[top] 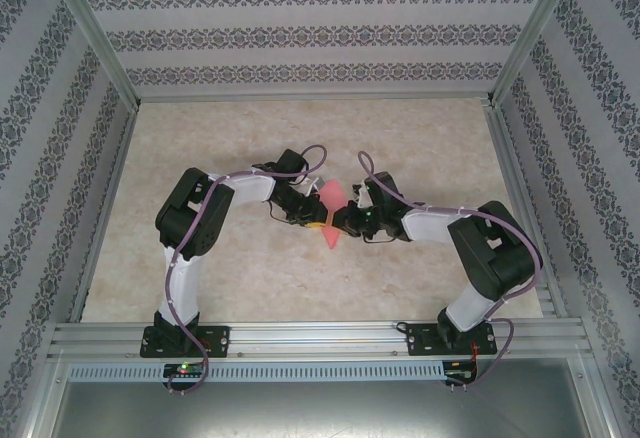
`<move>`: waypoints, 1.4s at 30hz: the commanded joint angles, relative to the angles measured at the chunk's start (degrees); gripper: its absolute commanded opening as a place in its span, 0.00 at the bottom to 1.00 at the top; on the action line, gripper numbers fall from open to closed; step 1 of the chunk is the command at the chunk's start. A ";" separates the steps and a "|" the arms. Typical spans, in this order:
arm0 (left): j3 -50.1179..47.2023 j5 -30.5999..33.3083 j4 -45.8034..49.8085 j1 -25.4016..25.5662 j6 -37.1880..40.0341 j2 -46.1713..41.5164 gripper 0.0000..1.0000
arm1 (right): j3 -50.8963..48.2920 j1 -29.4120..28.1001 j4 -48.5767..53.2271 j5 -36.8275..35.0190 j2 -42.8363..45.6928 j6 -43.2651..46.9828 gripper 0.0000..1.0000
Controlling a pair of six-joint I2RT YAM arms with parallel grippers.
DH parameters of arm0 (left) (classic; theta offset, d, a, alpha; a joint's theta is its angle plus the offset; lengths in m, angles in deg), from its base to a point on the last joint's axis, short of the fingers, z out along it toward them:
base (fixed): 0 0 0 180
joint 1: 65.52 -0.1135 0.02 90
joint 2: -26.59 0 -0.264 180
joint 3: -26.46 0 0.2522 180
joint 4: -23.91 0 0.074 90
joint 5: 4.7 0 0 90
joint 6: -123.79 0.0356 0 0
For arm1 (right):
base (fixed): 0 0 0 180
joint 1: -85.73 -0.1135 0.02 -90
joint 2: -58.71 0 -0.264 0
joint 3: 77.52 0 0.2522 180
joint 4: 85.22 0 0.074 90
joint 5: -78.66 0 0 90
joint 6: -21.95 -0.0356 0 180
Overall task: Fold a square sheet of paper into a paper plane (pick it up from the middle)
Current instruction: Third fold the triangle at the center of the table.
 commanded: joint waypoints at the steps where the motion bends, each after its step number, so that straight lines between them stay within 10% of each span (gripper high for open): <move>1: -0.23 4.95 3.19 1.31 2.29 3.76 0.19 | -0.64 -1.34 -4.11 1.05 -1.82 -2.50 0.10; 42: 1.26 6.05 4.95 1.81 3.60 5.51 0.19 | -3.23 -6.26 5.45 -4.37 -2.09 0.49 0.09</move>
